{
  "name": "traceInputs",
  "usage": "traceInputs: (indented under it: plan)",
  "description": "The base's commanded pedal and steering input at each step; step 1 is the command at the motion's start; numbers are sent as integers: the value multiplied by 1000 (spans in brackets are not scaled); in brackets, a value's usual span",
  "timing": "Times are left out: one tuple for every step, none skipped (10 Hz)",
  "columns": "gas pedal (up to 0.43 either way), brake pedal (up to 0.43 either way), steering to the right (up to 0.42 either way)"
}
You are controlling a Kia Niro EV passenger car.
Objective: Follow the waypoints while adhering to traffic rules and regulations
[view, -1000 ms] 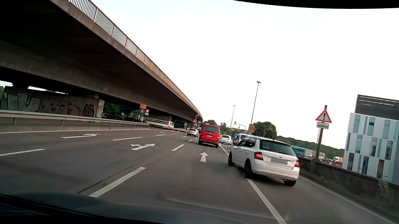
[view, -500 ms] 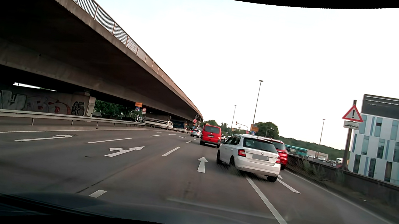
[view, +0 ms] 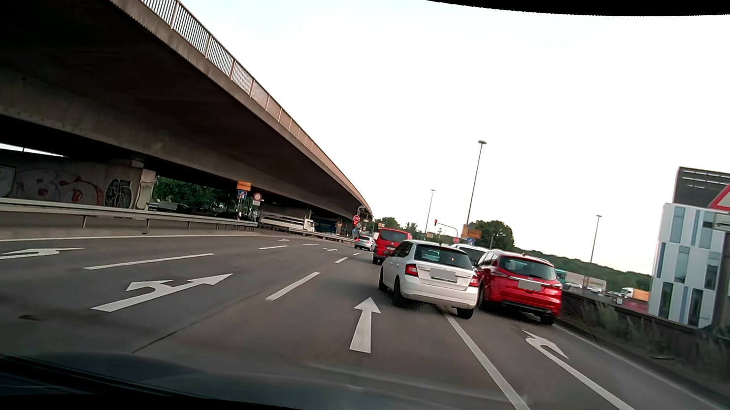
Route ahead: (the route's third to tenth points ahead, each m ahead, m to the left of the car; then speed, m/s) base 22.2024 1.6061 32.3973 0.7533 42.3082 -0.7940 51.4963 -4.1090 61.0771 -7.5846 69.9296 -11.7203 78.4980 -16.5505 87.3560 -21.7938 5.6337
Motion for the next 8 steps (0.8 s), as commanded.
traceInputs:
  plan:
    - [0,0,-5]
    - [0,0,-5]
    - [0,0,-5]
    - [0,0,-6]
    - [0,0,-6]
    - [8,0,-5]
    - [8,0,-5]
    - [28,0,-5]
